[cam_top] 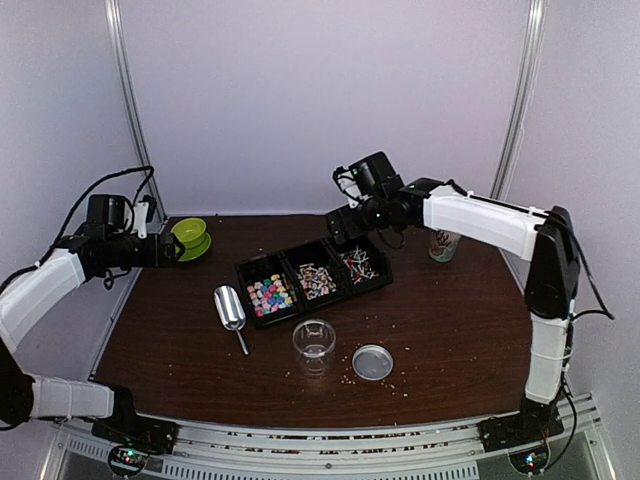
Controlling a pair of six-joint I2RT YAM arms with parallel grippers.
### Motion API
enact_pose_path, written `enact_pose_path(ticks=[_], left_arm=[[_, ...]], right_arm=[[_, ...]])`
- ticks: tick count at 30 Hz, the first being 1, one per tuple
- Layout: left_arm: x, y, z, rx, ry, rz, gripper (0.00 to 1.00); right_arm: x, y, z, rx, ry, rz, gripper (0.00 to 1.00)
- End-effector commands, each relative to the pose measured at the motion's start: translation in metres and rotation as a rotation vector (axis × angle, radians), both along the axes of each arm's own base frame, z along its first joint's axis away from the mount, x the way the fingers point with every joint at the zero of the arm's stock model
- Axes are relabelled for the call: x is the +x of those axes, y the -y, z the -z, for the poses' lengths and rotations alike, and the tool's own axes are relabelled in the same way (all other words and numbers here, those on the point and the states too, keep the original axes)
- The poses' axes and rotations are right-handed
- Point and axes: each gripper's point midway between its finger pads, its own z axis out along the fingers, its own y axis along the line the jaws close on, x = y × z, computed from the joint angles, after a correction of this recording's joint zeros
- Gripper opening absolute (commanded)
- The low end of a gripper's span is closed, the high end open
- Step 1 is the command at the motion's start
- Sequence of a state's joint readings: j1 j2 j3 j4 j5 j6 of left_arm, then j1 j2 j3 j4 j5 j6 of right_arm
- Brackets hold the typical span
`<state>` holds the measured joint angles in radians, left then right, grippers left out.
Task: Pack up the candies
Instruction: Move the plate from the storage box, then move the packing bottle to the center of the board.
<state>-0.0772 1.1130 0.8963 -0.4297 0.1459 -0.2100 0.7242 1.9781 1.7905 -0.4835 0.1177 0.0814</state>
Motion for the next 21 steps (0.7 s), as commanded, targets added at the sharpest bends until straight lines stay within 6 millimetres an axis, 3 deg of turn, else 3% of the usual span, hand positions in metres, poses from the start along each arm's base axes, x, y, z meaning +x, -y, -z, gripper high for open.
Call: enact_pose_path(ticks=[1, 3, 8, 12, 16, 21], left_arm=[[0.009, 0.022, -0.012, -0.092, -0.013, 0.072, 0.98], [0.011, 0.03, -0.01, -0.082, -0.032, 0.083, 0.98], [0.018, 0.047, 0.0, -0.127, -0.072, 0.086, 0.98], [0.025, 0.057, 0.018, -0.177, -0.096, 0.071, 0.97], [0.028, 0.064, 0.047, -0.176, -0.14, 0.056, 0.96], [0.027, 0.067, 0.071, -0.185, -0.172, 0.032, 0.94]], right_arm=[[-0.012, 0.038, -0.017, -0.05, 0.087, 0.098, 1.0], [-0.024, 0.052, -0.01, -0.042, 0.069, 0.128, 1.0], [-0.064, 0.055, 0.005, 0.091, 0.045, 0.028, 1.0], [-0.091, 0.06, 0.007, 0.129, 0.035, -0.051, 1.0], [-0.121, 0.049, 0.004, 0.111, 0.048, -0.18, 1.0], [-0.146, 0.021, 0.011, 0.052, -0.008, -0.281, 0.99]])
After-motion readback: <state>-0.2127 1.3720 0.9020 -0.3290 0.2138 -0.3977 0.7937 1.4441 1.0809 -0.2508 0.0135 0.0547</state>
